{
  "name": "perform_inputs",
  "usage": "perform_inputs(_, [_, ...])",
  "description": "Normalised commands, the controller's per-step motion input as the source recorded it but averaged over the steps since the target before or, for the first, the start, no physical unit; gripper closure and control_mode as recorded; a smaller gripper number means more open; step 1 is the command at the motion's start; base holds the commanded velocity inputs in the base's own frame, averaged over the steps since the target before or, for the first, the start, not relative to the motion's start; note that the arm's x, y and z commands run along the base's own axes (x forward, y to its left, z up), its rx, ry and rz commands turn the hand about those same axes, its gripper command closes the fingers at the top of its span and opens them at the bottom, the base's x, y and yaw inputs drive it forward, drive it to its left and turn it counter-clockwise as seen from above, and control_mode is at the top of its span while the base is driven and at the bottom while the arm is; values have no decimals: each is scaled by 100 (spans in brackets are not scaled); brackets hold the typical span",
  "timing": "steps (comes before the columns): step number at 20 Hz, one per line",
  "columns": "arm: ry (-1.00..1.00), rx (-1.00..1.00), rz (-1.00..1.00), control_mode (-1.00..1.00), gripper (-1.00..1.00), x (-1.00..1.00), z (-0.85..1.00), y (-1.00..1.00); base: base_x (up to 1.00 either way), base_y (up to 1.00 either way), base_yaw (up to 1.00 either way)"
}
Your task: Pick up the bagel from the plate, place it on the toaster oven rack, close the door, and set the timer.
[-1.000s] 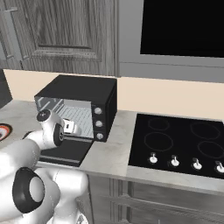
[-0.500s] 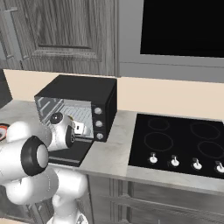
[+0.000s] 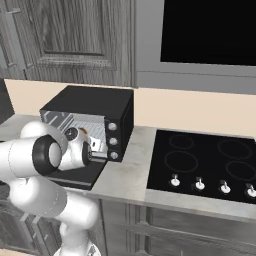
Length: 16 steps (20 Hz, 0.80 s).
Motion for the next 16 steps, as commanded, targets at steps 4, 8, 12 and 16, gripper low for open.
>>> perform_inputs(4, [0,0,0,-100,-100,59,3,0,0,0,0])
perform_inputs(8, [0,0,0,-100,-100,14,5,0,0,0,0])
perform_inputs(12, [0,0,0,-100,-100,-9,15,0,0,0,0])
perform_inputs(16, [0,0,1,-100,-100,-38,20,0,0,0,0])
